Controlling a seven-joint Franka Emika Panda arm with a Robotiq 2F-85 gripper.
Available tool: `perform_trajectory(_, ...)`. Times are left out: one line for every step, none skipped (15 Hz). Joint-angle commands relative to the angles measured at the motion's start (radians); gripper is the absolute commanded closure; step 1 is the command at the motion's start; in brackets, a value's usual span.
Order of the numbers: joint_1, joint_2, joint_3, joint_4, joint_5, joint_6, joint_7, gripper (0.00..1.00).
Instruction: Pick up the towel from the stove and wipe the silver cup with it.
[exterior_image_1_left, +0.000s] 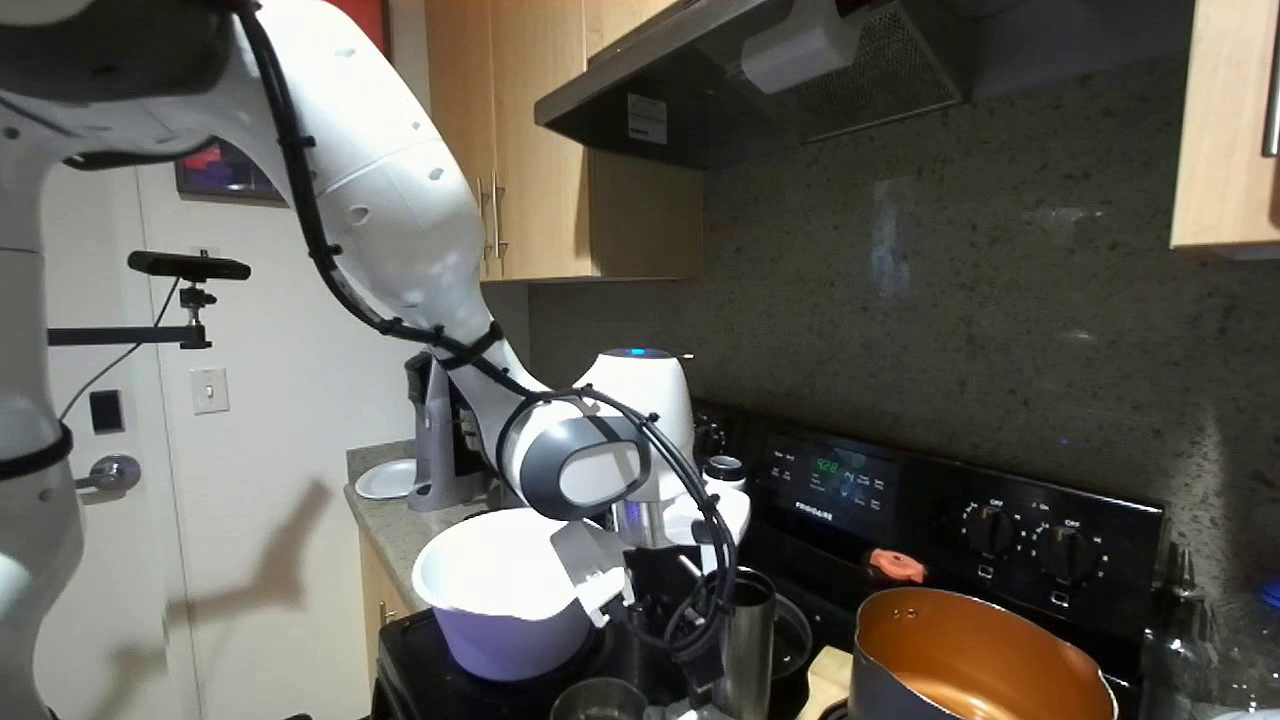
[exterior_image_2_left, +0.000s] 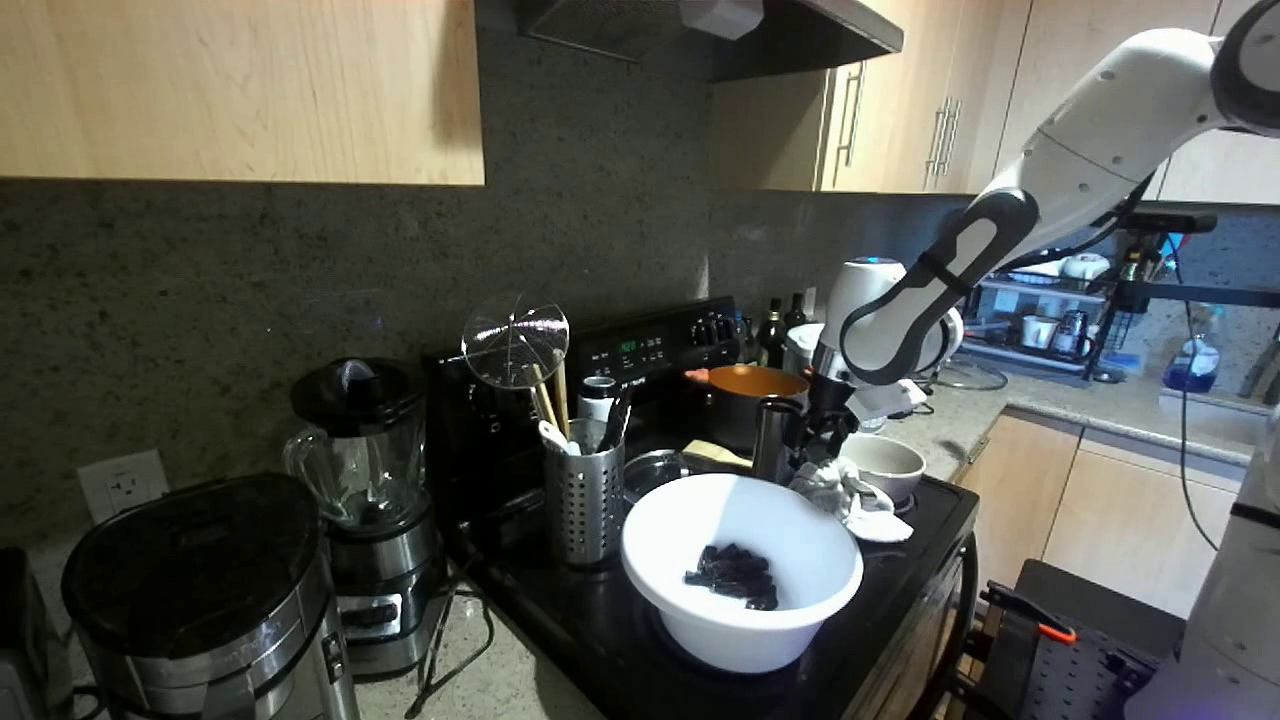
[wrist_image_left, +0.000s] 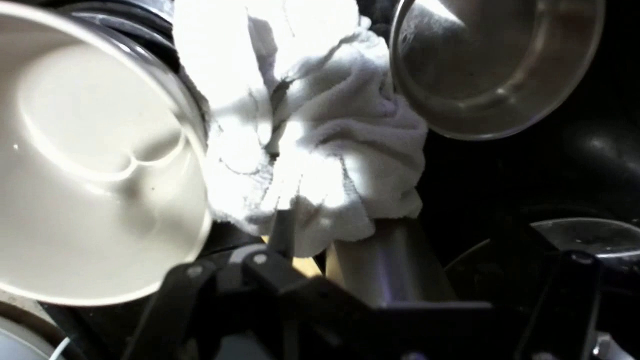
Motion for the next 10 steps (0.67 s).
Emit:
perform_trajectory(0.007, 0.088, -0.034, 0.043, -0.056, 0.068, 0.107, 0.00)
perform_trajectory(0.013, 0.098, -0.045, 0.048, -0.064, 0.063, 0.124, 0.00)
perform_trajectory(0.019, 0.108, -0.055, 0.052, -0.075, 0.064, 0.141, 0.00)
perform_trajectory(0.024, 0.116, -0.061, 0.057, -0.081, 0.062, 0.154, 0.00)
perform_trajectory(0.030, 0.118, -0.068, 0.056, -0.089, 0.060, 0.164, 0.00)
perform_trajectory(0.037, 0.121, -0.078, 0.056, -0.101, 0.057, 0.177, 0.00)
perform_trajectory(0.046, 0.126, -0.089, 0.058, -0.121, 0.058, 0.193, 0.00)
perform_trajectory(0.053, 0.127, -0.097, 0.056, -0.140, 0.061, 0.209, 0.00)
perform_trajectory(0.064, 0.131, -0.111, 0.055, -0.167, 0.069, 0.232, 0.00)
perform_trajectory(0.072, 0.133, -0.119, 0.055, -0.188, 0.070, 0.250, 0.25)
